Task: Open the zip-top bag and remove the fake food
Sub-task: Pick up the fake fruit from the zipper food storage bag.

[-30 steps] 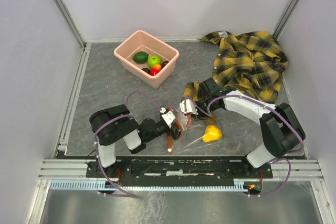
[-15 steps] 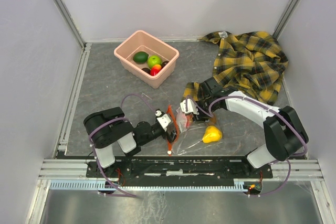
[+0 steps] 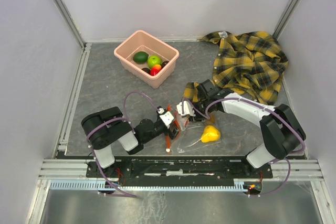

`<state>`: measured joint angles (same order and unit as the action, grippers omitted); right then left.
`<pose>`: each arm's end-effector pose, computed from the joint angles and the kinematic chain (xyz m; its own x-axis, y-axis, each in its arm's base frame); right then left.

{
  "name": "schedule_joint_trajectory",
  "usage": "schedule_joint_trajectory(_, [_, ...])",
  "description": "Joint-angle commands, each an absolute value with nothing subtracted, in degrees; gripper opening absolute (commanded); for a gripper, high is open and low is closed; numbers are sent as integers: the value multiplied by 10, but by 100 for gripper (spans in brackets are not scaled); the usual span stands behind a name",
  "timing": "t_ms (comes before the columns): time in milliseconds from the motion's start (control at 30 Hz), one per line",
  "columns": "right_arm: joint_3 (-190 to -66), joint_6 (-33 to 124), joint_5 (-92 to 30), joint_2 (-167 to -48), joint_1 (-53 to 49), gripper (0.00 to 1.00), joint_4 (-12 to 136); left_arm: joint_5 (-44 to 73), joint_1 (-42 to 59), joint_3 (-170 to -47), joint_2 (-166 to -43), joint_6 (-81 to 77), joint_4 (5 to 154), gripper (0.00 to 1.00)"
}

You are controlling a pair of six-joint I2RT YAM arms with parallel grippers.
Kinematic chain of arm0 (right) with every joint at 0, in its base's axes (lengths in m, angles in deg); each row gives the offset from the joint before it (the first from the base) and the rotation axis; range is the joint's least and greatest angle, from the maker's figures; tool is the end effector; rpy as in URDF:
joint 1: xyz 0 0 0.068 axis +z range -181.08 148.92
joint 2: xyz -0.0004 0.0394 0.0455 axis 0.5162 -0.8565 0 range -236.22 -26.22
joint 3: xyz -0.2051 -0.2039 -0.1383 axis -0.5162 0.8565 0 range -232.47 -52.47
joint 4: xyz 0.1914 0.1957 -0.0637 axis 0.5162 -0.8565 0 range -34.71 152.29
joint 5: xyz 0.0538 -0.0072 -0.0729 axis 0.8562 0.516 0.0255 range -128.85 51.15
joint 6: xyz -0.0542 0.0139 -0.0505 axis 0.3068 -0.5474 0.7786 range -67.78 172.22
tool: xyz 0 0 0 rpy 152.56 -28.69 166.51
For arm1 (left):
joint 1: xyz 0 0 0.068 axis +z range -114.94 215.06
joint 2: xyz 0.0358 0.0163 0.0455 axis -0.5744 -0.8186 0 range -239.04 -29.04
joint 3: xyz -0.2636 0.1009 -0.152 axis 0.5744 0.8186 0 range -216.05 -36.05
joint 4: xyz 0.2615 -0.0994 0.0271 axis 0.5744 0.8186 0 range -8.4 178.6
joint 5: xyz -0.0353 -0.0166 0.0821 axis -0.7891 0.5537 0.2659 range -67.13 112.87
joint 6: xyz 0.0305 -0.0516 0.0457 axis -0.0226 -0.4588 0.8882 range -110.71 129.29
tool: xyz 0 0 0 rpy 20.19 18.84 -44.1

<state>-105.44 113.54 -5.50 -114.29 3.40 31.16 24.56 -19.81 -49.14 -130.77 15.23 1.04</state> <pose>0.2379 0.2059 0.2065 0.2129 -0.7428 -0.6347 -0.9765 -0.1842 -0.1120 0.1662 -0.2328 0.1364 0.0022 0.1765 -0.9843 0.8046 0.5841 0.1066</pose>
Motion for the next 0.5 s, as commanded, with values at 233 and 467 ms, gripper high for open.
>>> schedule_joint_trajectory(233, [-1066, 1129, -34, -1155, 61, 36, 311, 246, -201, -518, -1314, 176, -36, 99])
schedule_joint_trajectory(467, [-1068, 1138, 11, -1147, 61, 34, 300, 243, -201, -524, -1329, 150, -43, 99])
